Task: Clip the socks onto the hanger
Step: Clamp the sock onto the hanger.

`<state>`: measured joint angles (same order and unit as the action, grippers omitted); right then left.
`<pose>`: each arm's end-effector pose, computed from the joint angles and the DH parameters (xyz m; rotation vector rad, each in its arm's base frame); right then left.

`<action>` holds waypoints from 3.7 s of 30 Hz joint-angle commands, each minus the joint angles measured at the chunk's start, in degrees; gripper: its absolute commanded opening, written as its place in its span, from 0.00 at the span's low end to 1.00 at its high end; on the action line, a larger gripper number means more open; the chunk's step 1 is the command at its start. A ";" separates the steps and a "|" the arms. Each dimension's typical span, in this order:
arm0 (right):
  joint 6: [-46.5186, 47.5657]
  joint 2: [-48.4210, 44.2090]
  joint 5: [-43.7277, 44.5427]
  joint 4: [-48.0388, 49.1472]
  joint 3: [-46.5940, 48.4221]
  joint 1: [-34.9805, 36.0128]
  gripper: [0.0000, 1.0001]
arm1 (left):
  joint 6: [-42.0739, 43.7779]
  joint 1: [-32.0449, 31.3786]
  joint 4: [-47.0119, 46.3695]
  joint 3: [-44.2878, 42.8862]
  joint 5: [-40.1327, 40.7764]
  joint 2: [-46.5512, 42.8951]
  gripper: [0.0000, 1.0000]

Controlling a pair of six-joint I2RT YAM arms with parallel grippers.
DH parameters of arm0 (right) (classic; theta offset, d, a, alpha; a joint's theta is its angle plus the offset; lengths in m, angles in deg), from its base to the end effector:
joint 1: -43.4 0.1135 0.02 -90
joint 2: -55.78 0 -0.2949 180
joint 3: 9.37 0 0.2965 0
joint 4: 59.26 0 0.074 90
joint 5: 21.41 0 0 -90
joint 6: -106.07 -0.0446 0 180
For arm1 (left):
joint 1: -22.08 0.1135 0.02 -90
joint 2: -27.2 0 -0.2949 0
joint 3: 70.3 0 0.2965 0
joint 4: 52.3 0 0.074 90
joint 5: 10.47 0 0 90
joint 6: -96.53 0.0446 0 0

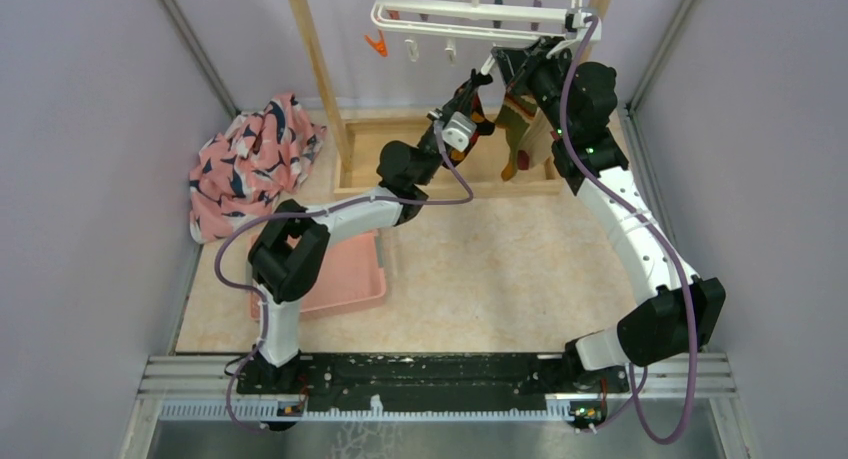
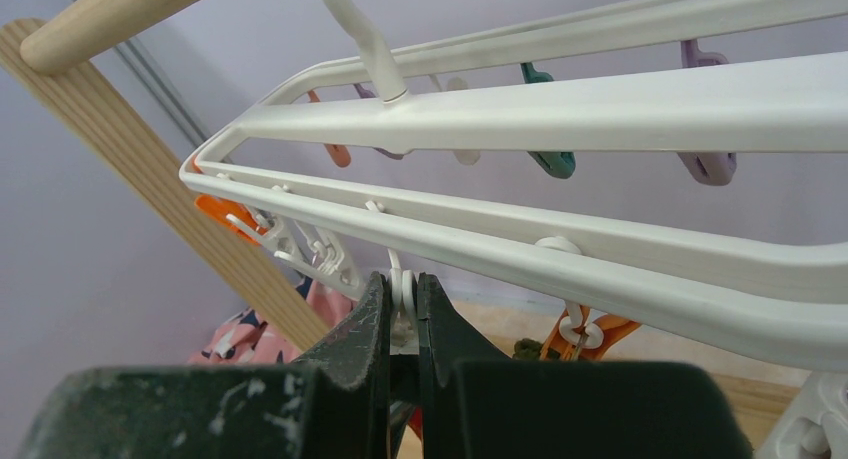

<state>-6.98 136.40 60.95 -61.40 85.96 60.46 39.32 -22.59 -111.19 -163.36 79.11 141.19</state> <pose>0.3559 0.1154 0.5055 -0.0427 1.3851 0.6774 0.3627 -0.3590 0.3500 0.5746 0.7055 -0.1962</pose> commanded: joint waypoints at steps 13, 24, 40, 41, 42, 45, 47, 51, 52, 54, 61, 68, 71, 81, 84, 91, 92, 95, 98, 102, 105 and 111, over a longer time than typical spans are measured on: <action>1.72 -0.91 -0.09 -9.26 -0.90 -0.98 0.00 | -3.24 0.98 1.10 -5.14 -2.46 1.49 0.00; 1.90 -0.91 0.89 -9.29 -0.46 -1.14 0.00 | -2.45 0.90 0.78 -2.32 -3.35 -1.58 0.00; 2.06 -0.76 0.52 -9.45 0.01 -1.33 0.00 | -1.50 0.90 0.54 -3.10 -3.34 -1.47 0.00; 2.04 -0.81 0.52 -9.39 -0.02 -1.35 0.00 | -1.39 0.90 0.60 -3.30 -3.33 -1.49 0.00; 2.04 -0.74 0.51 -9.37 -0.06 -1.37 0.00 | -1.40 0.90 0.60 -3.38 -3.47 -1.52 0.00; 2.04 -0.66 0.52 -9.36 -0.07 -1.33 0.00 | -1.86 0.90 0.60 -3.55 -3.93 -1.74 0.00; 2.06 -0.61 0.43 -9.34 -0.11 -1.38 0.00 | -2.16 0.90 0.60 -3.65 -4.03 -1.80 0.00; 1.94 -0.62 0.26 -9.23 -0.34 -1.34 0.00 | -2.46 0.85 0.79 -4.21 -4.34 -1.77 0.00; 1.95 -0.59 0.33 -9.25 -0.34 -1.33 0.00 | -2.58 0.89 0.78 -4.22 -4.47 -1.83 0.00; 2.03 -0.58 0.43 -9.31 -0.40 -1.33 0.00 | -3.14 0.90 0.74 -4.28 -4.62 -2.04 0.00; 1.91 -0.58 0.08 -9.15 -0.51 -1.36 0.00 | -3.37 0.90 1.54 -5.85 -4.65 -1.37 0.00; 1.72 -0.32 -0.26 -9.01 -0.52 -1.33 0.00 | -3.93 0.90 1.76 -7.30 -4.95 -1.23 0.00; 1.60 -0.23 -0.45 -8.97 -0.43 -1.37 0.00 | -3.90 0.90 2.01 -7.66 -5.21 -1.14 0.00; 1.53 -0.23 -0.70 -8.83 -0.60 -1.33 0.00 | -7.38 -0.05 1.37 -5.21 -5.36 -1.76 0.00; 1.38 -0.18 -1.00 -8.79 -0.60 -1.30 0.00 | -7.33 -0.86 1.13 -5.85 -5.16 -1.38 0.00; 1.51 -0.38 -0.80 -8.95 -0.60 -1.33 0.00 | -6.34 -1.21 1.86 -7.70 -5.29 -0.58 0.00; 1.51 -0.40 -0.87 -9.01 -0.60 -1.33 0.00 | -6.23 -1.21 1.96 -7.90 -5.24 -0.54 0.00; 1.45 -0.44 -1.03 -9.05 -0.60 -1.33 0.03 | -5.54 -1.21 2.40 -8.33 -5.29 -0.44 0.00; 1.43 -0.62 -1.24 -8.85 -0.59 -1.36 0.14 | -5.29 -1.24 2.53 -8.84 -5.19 -0.18 0.00; 1.42 -1.18 -1.33 -8.73 -0.84 -1.33 0.22 | -6.41 -1.24 2.58 -9.60 -4.54 0.17 0.00; 1.43 -1.61 -1.16 -8.82 -0.95 -1.33 0.23 | -6.98 -1.21 2.83 -10.32 -4.58 0.65 0.00; 1.38 -2.13 -1.15 -8.75 -1.38 -1.33 0.36 | -7.10 -1.24 3.31 -10.72 -4.12 0.99 0.01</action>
<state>-6.47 135.33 60.39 -62.97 85.94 59.76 32.99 -22.83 -105.03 -171.55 76.62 142.07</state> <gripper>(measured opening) 0.319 0.025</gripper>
